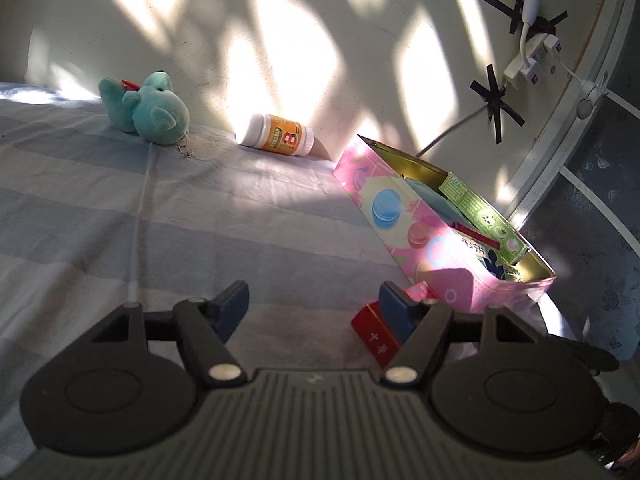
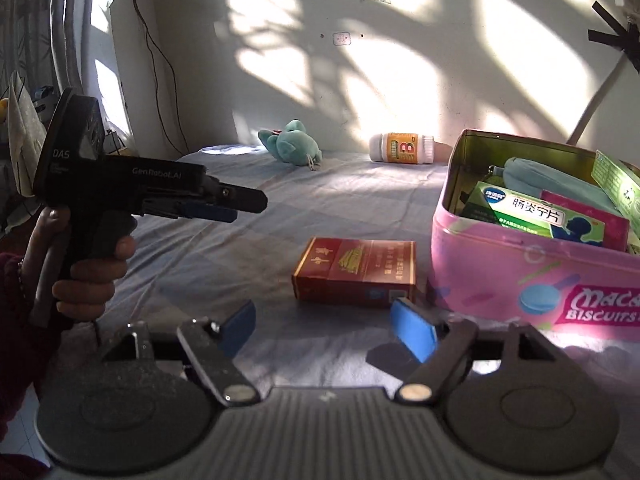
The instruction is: Organize objects
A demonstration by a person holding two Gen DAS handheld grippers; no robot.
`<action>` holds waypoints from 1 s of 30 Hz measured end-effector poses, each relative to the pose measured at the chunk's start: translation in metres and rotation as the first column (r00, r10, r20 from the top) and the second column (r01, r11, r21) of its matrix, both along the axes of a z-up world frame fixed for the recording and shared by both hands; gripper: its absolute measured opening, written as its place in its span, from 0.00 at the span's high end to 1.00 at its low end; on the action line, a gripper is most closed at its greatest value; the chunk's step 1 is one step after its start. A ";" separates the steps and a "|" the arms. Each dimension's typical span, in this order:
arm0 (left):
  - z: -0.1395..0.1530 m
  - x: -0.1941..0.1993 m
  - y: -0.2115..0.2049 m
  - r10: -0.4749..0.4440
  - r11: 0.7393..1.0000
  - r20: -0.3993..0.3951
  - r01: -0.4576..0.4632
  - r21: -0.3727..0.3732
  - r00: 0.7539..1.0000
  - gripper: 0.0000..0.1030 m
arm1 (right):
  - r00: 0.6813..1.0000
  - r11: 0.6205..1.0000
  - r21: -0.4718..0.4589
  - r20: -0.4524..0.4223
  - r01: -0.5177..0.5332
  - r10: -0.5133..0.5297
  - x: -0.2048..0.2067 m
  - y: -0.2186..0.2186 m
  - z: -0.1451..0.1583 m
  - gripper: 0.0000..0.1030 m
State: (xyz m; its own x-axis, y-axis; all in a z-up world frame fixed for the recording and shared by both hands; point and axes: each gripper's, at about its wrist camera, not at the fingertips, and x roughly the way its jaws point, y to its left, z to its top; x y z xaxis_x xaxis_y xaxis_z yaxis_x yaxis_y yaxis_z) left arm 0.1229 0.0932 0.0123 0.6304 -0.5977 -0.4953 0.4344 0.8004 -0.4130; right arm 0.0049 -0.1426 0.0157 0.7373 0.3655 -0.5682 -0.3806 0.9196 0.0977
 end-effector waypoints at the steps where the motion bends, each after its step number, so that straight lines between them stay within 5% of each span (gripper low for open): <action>1: 0.001 -0.002 -0.007 -0.009 1.000 0.006 0.009 0.012 1.000 0.29 | 1.000 1.000 -0.024 0.009 -0.004 0.005 0.002 0.005 -0.002 0.22; 7: -0.004 0.001 -0.041 -0.035 0.996 -0.048 0.039 0.075 0.998 0.29 | 0.998 0.989 -0.140 0.044 0.054 -0.048 0.008 0.014 -0.019 0.21; 16: -0.007 0.030 -0.085 -0.044 0.983 -0.065 0.054 0.175 0.997 0.28 | 0.998 0.997 -0.046 -0.019 0.058 -0.059 0.033 -0.009 -0.027 0.20; 23: -0.010 -0.016 -0.080 -0.153 0.979 -0.144 0.170 0.113 0.978 0.36 | 1.000 0.998 -0.067 -0.009 -0.014 0.013 0.025 0.002 -0.027 0.20; 25: -0.004 -0.032 -0.080 -0.173 0.972 -0.102 0.187 0.140 0.980 0.36 | 0.999 0.996 -0.080 0.003 -0.037 0.038 0.016 0.005 -0.028 0.18; 30: 0.019 -0.020 -0.080 -0.075 0.972 0.058 0.060 0.225 0.996 0.22 | 0.999 0.996 -0.084 0.001 -0.032 0.032 0.016 0.007 -0.026 0.17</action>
State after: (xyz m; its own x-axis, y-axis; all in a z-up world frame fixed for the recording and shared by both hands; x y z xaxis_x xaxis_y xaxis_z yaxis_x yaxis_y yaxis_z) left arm 0.1031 0.0129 0.0315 0.6278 -0.5189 -0.5801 0.5105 0.8371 -0.1963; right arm 0.0205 -0.1361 -0.0105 0.7274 0.3400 -0.5961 -0.4099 0.9119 0.0199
